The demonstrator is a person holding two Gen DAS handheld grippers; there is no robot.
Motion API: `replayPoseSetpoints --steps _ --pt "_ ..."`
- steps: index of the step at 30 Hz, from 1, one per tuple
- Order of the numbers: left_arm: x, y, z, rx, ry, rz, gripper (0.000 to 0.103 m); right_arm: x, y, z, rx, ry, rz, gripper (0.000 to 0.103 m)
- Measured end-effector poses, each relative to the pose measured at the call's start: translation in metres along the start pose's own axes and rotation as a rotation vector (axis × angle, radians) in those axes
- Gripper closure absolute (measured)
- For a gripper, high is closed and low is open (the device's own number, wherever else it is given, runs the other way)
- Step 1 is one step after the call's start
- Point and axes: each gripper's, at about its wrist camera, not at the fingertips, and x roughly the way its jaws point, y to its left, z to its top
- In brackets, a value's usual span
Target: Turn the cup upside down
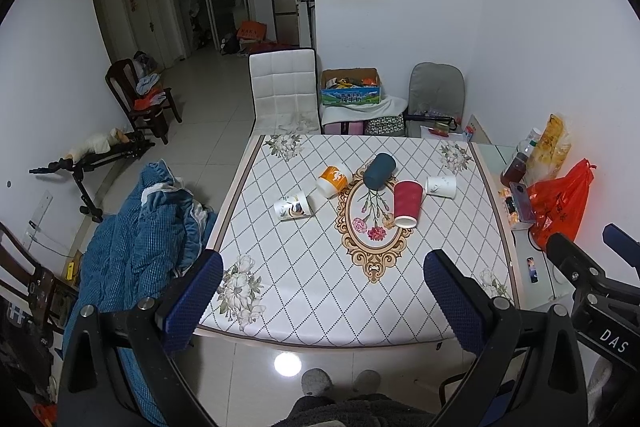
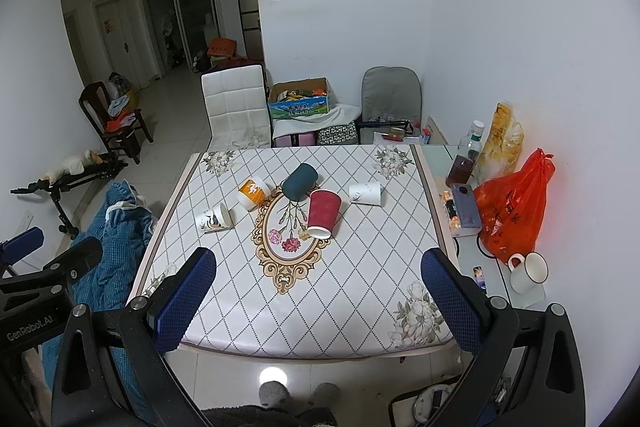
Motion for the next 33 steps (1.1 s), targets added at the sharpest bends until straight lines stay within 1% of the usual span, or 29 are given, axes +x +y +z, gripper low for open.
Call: replayPoseSetpoints --steps 31,33 --pt "-0.0018 -0.0004 -0.0002 -0.001 -0.007 0.000 0.000 -0.0021 -0.0009 0.0006 0.005 -0.008 0.001 0.000" --pt "-0.0019 -0.0013 -0.0003 -0.001 -0.005 0.000 0.000 -0.0079 -0.0016 0.0032 0.006 -0.009 0.000 0.000"
